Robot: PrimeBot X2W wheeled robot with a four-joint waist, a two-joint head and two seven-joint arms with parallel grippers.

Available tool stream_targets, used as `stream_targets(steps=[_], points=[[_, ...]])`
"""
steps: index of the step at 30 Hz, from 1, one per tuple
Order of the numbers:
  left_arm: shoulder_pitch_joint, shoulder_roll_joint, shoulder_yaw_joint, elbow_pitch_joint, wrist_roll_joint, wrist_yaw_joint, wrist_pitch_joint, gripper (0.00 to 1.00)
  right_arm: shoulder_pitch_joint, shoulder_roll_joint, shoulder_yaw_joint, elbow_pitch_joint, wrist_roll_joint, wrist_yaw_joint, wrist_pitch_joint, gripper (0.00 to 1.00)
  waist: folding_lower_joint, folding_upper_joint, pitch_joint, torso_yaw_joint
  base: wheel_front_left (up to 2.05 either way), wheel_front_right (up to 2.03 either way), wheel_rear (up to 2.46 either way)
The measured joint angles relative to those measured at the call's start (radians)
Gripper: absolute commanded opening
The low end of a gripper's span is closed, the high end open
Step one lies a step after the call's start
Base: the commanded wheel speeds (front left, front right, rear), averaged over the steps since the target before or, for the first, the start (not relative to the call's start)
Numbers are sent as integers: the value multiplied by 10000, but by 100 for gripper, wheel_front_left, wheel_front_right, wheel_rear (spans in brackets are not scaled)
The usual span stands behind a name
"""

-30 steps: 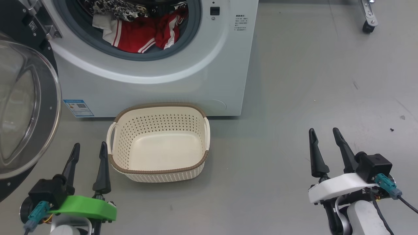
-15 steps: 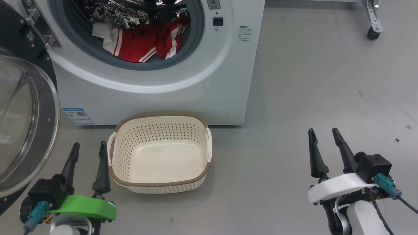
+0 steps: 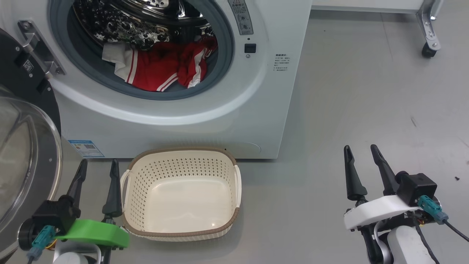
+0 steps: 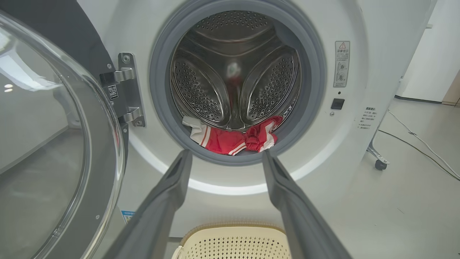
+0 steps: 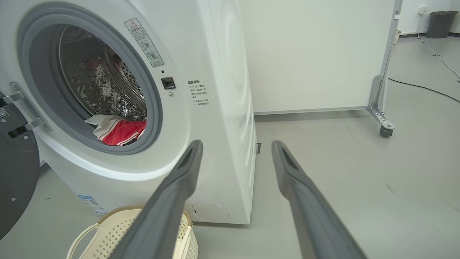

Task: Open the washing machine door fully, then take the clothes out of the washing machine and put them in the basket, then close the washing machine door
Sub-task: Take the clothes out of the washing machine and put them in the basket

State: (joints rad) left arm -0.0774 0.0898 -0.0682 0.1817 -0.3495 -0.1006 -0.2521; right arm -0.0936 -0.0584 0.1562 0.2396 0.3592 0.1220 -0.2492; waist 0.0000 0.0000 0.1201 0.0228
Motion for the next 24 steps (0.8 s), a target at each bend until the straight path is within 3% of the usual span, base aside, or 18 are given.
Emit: stream_targets(steps=[24], points=[[2, -42, -36, 6, 4, -13, 0, 100, -1, 2, 153, 98, 2, 0, 0, 100, 0, 0, -138, -32, 69, -69, 0]])
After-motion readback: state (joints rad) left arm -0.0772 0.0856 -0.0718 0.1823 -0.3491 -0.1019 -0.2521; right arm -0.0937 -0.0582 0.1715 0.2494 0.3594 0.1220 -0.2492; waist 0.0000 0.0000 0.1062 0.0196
